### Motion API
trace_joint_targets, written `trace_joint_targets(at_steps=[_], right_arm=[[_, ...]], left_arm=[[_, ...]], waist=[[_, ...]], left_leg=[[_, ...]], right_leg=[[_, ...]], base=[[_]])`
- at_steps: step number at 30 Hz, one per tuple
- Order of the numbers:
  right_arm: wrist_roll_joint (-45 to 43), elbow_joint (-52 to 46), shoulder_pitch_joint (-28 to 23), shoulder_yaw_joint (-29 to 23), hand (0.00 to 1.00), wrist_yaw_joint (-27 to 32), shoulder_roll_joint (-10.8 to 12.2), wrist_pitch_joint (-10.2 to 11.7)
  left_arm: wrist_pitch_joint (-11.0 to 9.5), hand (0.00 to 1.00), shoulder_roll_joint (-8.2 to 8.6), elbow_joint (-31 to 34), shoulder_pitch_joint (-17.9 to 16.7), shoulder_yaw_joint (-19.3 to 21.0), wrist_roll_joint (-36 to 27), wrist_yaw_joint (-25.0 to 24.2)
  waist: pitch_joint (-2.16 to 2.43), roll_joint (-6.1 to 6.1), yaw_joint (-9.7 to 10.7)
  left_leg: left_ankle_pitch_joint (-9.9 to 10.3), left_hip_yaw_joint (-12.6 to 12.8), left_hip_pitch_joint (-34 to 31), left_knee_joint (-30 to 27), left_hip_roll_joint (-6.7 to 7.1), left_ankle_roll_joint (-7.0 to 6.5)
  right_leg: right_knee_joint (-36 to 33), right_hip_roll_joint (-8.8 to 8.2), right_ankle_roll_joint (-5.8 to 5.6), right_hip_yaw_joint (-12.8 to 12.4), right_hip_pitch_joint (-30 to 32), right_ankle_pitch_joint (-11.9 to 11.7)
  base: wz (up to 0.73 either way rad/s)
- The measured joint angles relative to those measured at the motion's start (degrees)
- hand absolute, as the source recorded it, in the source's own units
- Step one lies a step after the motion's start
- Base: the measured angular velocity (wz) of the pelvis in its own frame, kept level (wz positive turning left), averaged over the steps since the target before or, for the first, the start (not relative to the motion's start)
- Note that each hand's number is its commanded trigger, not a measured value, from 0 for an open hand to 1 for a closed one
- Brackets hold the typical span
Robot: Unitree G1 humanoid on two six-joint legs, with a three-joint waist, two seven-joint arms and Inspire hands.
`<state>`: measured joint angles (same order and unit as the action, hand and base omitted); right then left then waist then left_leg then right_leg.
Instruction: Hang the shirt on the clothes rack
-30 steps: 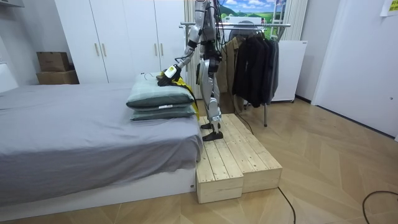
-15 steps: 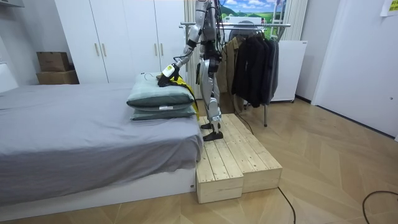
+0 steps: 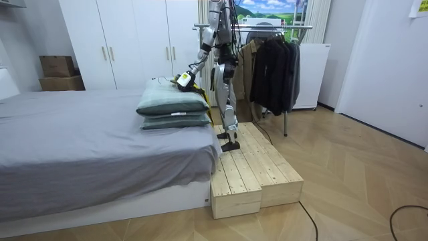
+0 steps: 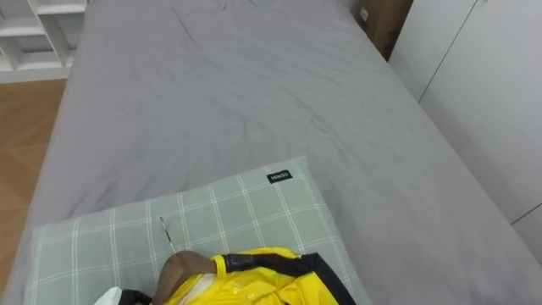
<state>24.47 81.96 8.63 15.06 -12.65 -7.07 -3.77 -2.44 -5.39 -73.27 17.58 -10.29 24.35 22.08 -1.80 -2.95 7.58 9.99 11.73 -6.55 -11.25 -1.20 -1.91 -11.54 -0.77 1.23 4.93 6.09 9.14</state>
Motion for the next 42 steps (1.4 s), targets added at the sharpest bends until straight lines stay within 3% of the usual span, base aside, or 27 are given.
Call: trace_joint_targets(at_steps=[6, 11, 42], right_arm=[[-0.21, 0.51, 0.43, 0.0, 0.0, -0.01, 0.06, 0.01], [-0.23, 0.62, 0.33, -0.01, 0.0, 0.07, 0.06, 0.06], [1.12, 0.33, -0.6, 0.55, 0.0, 1.15, 0.08, 1.02]], left_arm=[[0.0, 1.0, 0.55, -0.05, -0.34, -0.04, 0.02, -0.57], [0.0, 1.0, 0.55, -0.06, -0.87, -0.02, 0.09, -1.33], [-0.41, 1.0, 0.59, 1.08, -1.59, -0.55, 0.03, 0.02]], waist=[[0.13, 0.12, -0.02], [0.81, 0.56, 0.01], [0.79, 0.61, -0.06]], left_leg=[[0.0, 0.09, -0.41, -0.13, 0.0, 0.0], [0.0, 0.12, -0.71, -0.19, 0.03, 0.0], [0.0, -0.16, 0.12, -0.34, 0.1, 0.01]], right_leg=[[-0.06, 0.02, 0.01, 0.08, 0.31, -0.01], [-0.12, 0.02, 0.08, 0.06, 0.64, -0.09], [-0.05, 0.1, 0.12, 0.09, -0.29, -0.13]], base=[[0.0], [0.0], [0.0]])
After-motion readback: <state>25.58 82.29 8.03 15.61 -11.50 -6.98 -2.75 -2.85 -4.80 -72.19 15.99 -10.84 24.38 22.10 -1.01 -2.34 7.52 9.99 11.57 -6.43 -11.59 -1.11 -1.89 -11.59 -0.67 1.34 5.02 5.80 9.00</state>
